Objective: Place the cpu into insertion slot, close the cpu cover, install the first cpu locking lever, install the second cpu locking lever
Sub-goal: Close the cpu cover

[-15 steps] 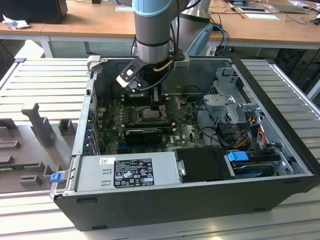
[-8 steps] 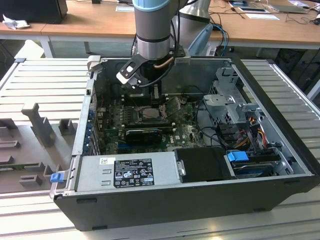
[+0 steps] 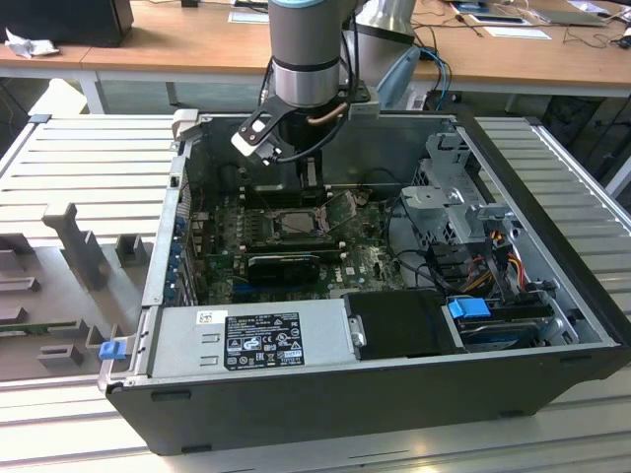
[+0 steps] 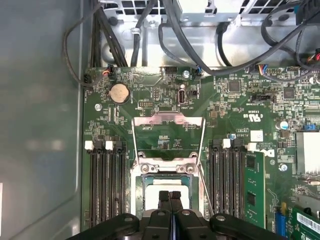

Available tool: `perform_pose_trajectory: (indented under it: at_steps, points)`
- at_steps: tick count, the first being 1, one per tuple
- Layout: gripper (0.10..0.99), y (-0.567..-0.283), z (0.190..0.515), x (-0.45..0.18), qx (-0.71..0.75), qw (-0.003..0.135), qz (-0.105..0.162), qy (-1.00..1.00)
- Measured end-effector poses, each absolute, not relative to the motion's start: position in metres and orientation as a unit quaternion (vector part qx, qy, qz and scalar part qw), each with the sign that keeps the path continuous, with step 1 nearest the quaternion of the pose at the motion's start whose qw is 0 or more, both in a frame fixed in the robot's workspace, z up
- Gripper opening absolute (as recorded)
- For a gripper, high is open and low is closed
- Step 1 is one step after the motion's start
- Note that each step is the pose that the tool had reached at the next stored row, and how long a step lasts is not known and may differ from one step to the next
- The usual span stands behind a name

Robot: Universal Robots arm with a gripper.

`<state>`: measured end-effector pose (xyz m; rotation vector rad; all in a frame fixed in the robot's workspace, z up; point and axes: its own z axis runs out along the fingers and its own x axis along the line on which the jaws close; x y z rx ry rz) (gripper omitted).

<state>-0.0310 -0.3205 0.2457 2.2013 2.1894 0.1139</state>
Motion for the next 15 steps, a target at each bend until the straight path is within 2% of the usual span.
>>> perform_pose_trajectory:
  at_steps: [15]
  points:
    - [0.106,-0.32,0.257,-0.02,0.709,0.017,0.037,0.705]
